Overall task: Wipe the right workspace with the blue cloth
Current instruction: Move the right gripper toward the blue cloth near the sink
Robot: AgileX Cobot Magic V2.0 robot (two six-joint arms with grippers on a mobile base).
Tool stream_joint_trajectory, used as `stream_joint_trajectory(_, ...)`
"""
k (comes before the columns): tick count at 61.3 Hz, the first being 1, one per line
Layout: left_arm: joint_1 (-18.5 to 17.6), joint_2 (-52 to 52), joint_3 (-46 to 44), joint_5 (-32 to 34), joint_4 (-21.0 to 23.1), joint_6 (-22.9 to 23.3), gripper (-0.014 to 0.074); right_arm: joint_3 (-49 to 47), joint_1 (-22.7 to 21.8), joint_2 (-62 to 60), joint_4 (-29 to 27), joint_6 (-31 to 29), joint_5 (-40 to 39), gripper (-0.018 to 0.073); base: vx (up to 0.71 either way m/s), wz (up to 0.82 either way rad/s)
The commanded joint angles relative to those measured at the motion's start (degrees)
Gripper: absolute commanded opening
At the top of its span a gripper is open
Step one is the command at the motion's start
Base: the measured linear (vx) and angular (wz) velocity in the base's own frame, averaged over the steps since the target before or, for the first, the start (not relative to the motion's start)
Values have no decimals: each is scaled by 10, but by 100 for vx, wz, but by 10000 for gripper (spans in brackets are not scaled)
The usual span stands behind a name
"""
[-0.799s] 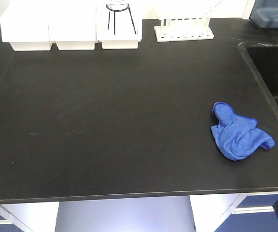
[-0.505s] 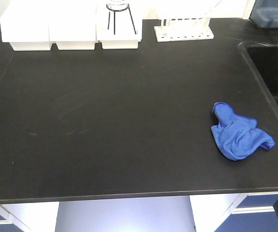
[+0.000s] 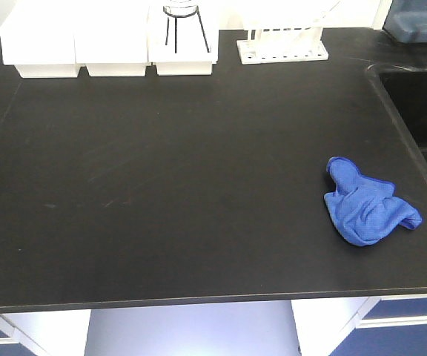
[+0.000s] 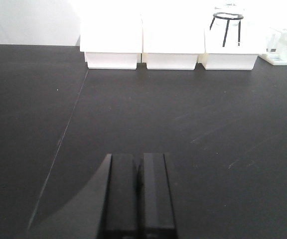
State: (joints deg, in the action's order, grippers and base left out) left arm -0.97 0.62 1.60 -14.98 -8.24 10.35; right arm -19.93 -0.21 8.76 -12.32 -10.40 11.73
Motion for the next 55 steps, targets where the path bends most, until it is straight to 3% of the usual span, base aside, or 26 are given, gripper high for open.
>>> stream_joint_trajectory(1, -3, 9, 17, 45, -1, 5, -6, -93, -2, 78, 26, -25, 58, -8, 0, 0)
stream_joint_trajectory(17, -3, 9, 17, 45, -1, 5, -6, -274, -2, 270, 35, -25, 260, -8, 0, 0)
stream_joint_trajectory(44, -3, 9, 17, 45, -1, 5, -6, -287, -2, 410, 3, -26, 264, 7, 0, 0)
stream_joint_trajectory(55, -3, 9, 17, 45, -1, 5, -6, -287, -2, 434, 22, -35, 315, 132, 0, 0)
